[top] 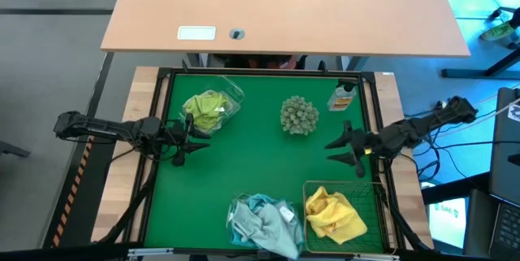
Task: Sort microfiber towel by color & place in baskets
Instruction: Return to Home Position
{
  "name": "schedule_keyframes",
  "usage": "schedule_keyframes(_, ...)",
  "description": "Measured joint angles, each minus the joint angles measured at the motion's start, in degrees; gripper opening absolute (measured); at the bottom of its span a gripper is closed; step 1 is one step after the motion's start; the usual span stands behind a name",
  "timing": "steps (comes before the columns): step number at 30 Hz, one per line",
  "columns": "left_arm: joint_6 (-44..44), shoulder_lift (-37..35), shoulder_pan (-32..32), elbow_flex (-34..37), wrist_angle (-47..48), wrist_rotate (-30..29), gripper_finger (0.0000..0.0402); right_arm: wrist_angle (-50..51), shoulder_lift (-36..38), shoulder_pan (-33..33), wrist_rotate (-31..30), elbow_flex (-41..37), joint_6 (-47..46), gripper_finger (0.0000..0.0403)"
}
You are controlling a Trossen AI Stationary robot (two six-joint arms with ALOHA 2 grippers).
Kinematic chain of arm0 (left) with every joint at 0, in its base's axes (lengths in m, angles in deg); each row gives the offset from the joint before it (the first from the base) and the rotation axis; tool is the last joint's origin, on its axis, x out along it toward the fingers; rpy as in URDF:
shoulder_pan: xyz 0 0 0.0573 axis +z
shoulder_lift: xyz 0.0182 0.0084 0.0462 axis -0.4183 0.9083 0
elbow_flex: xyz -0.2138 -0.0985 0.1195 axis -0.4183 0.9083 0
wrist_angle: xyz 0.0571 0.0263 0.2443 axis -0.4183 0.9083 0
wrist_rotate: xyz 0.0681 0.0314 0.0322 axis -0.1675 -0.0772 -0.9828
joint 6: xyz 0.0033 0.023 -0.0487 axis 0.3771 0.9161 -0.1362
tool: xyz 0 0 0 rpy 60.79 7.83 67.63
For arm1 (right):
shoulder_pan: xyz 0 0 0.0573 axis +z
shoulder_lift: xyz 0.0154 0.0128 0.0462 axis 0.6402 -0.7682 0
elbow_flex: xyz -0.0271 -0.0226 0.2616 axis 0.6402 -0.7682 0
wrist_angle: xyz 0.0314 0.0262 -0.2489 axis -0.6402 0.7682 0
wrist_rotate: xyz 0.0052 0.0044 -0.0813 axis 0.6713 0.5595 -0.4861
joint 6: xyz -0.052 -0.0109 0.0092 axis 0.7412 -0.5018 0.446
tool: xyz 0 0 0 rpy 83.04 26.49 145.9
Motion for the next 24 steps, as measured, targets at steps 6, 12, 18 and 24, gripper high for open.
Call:
schedule_keyframes(6, 0.0, 0.0, 0.0, 0.0, 0.0, 0.0, 0.0119, -0.3, 11.6, 0.0, 0.0, -6.0, -0.9, 0.0167)
schedule_keyframes(12, 0.0, 0.0, 0.0, 0.0, 0.1, 0.0, 0.0119, 0.1, 20.5, 0.0, 0.0, -10.1, 2.6, 0.0167)
schedule_keyframes(18, 0.0, 0.0, 0.0, 0.0, 0.1, 0.0, 0.0119, 0.9, 27.6, 0.0, 0.0, -12.9, 4.0, 0.0167)
schedule_keyframes(24, 0.0, 0.0, 0.0, 0.0, 0.2, 0.0, 0.0119, 1.1, 28.3, 0.0, -0.8, -15.0, 4.3, 0.0167)
